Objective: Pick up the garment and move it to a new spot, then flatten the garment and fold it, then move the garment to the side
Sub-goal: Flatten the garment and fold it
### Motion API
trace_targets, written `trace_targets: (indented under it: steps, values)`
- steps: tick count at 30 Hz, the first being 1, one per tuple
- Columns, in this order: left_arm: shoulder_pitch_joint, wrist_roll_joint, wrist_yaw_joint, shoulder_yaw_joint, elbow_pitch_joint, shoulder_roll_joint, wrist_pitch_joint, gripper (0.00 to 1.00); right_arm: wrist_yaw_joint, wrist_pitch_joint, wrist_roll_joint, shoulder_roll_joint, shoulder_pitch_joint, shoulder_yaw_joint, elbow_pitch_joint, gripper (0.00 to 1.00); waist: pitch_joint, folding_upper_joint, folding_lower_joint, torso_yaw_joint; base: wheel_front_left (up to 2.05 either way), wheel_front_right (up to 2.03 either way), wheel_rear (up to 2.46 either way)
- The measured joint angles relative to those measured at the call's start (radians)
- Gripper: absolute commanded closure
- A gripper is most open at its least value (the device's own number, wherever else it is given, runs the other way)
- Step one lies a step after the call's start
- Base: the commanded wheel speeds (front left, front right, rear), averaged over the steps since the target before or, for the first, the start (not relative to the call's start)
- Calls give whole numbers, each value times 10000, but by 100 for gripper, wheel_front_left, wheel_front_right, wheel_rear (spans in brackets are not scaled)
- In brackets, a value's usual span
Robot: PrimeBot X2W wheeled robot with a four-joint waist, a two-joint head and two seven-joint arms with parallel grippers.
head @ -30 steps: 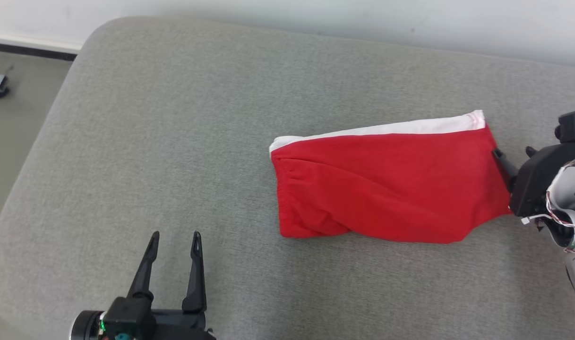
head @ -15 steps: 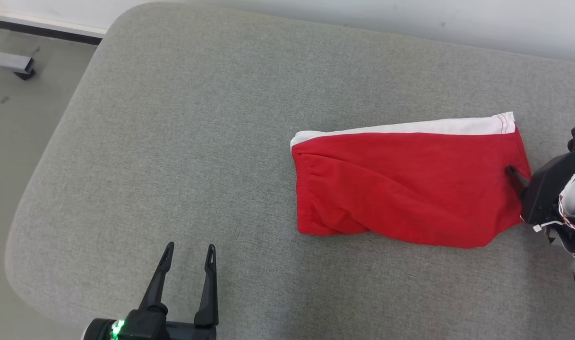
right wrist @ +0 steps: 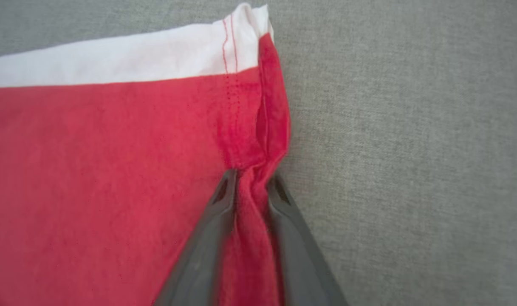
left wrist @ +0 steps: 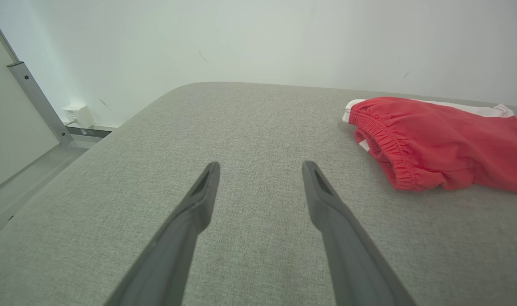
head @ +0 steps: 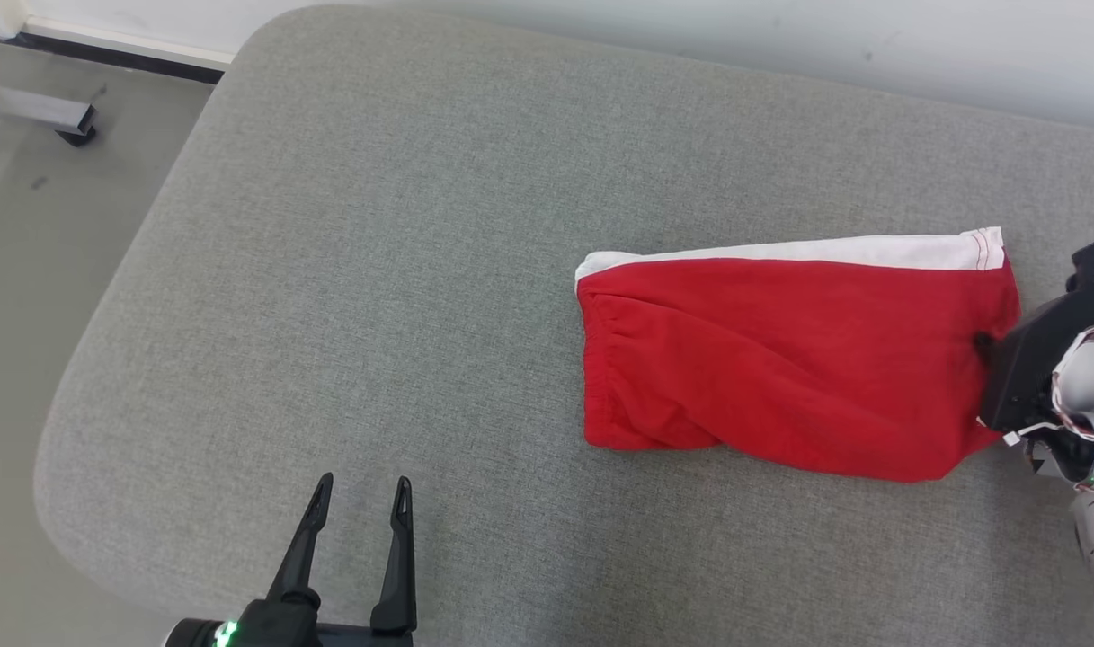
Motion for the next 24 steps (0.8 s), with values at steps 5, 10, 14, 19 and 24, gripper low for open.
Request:
trace_targets:
  steps: [5,10,14,19,24]
  values:
    - [52,0,33,-2,-21,-4,0,0,13,-127,-221,140,132,-207,-38,100,-89,0,2,5,0,0,0]
    - [171,-2,52,6,-19,-6,0,0,33,-433,-525,247,441,-476,-199,100,-240,2,2,-89,0,0,0]
    - [274,-2,58,94,-44,-8,0,0,33,-734,-644,397,918,-834,-512,100,-408,1,2,-248,0,0,0]
    - [387,0,2,178,-25,-10,0,0,33,-970,-997,391,1512,-1275,-928,100,-619,2,2,-557,0,0,0]
    - [472,42,0,184,8,-10,0,0,33,-1026,-1331,337,1944,-1758,-1532,100,-874,1,2,-875,0,0,0]
